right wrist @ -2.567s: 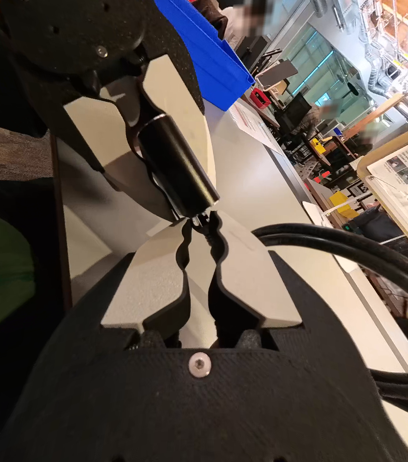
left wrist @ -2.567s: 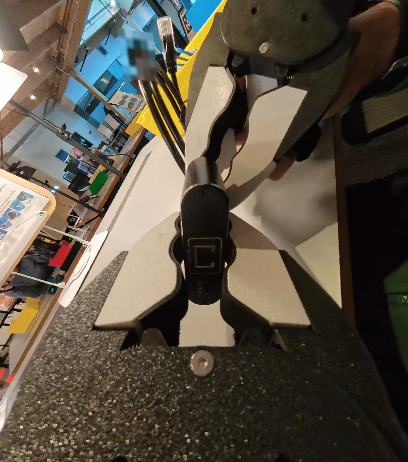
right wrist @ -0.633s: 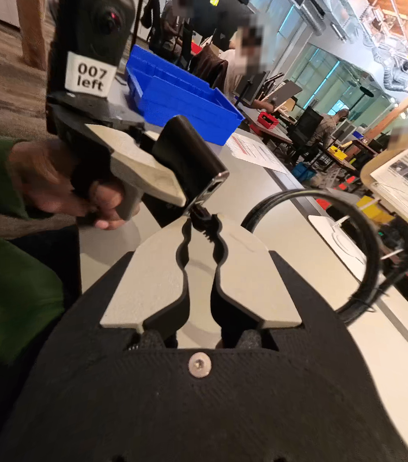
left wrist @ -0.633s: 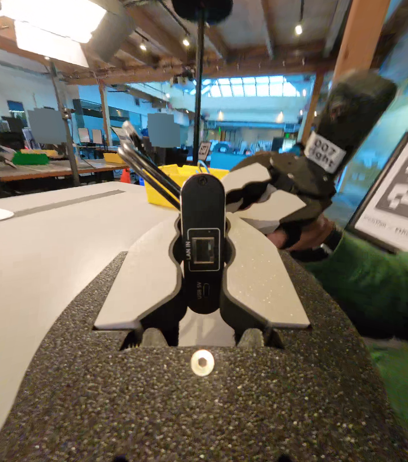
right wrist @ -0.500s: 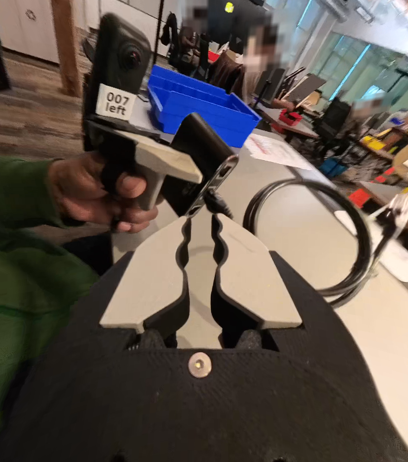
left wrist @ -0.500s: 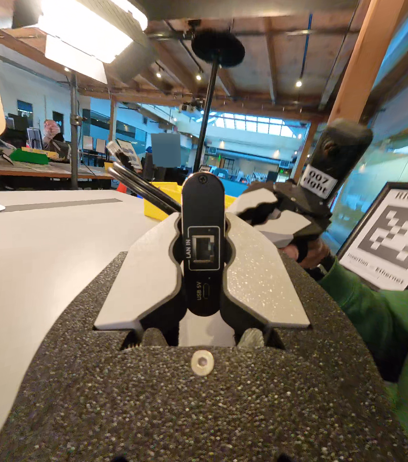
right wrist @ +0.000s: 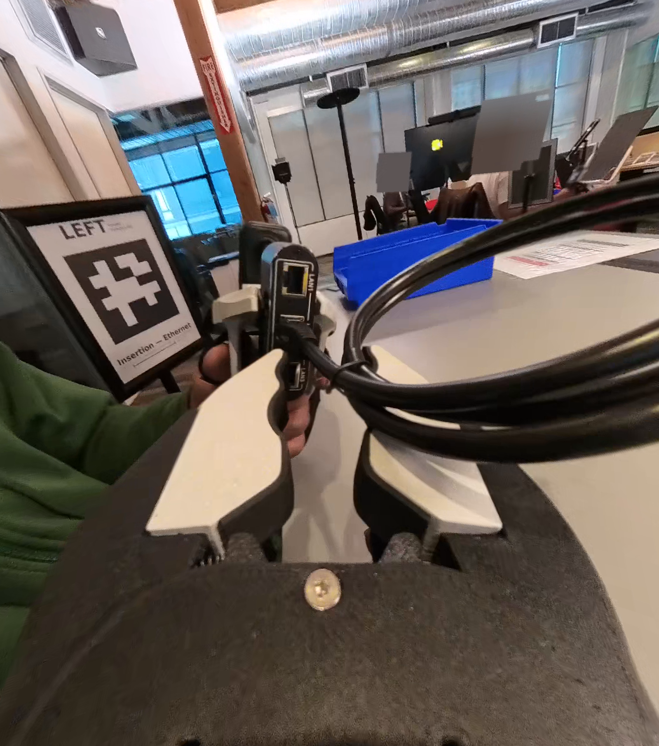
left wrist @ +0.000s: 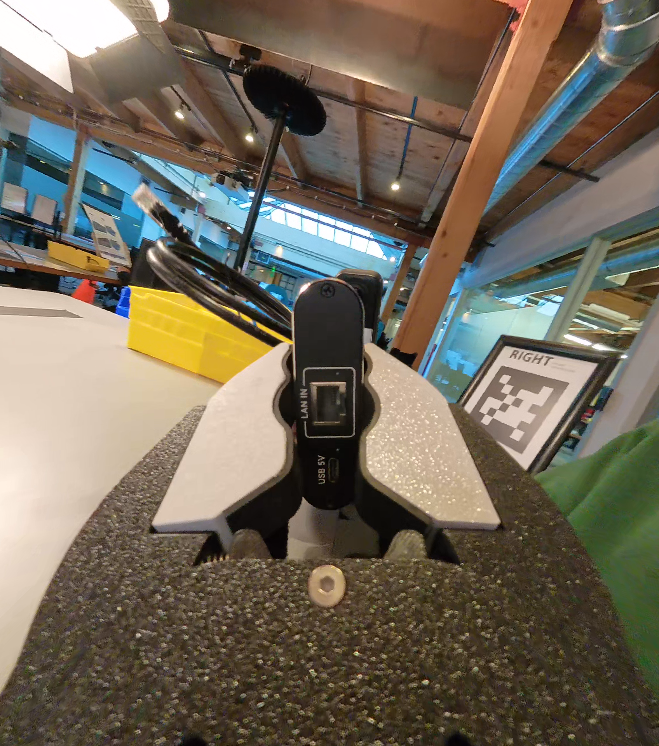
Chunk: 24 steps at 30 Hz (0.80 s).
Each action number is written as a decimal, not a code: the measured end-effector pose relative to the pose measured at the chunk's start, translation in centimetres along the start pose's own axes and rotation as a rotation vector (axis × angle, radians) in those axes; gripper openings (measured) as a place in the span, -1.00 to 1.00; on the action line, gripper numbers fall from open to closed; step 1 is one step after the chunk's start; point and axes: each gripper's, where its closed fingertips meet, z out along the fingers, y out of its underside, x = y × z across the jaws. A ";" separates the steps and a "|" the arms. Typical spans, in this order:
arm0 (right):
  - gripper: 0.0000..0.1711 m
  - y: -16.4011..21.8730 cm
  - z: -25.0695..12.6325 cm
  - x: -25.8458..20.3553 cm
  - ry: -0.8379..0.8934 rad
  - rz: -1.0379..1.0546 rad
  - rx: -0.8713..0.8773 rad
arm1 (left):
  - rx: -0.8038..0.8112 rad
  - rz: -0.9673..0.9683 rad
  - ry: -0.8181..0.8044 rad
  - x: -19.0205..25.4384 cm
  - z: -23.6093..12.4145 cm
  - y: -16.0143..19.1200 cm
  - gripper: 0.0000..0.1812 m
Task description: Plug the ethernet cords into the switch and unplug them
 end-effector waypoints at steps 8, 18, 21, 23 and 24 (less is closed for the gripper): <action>-0.62 -0.3 0.8 0.1 0.034 -0.054 -0.044 | -0.044 -0.068 0.057 -0.4 -0.5 0.6 -0.70; -0.64 -1.2 0.5 -1.7 -0.004 -0.176 -0.050 | -0.150 0.135 0.023 0.2 -0.1 2.0 -0.69; -0.65 -1.2 0.3 -2.1 -0.023 -0.200 -0.056 | -0.169 0.217 0.029 0.7 -0.2 2.0 -0.69; -0.64 -1.3 0.2 -2.3 -0.035 -0.209 -0.048 | -0.182 0.268 0.026 0.9 -0.1 2.0 -0.69; -0.64 -1.5 0.1 -2.6 -0.045 -0.213 -0.038 | -0.190 0.290 0.026 1.0 -0.1 2.1 -0.69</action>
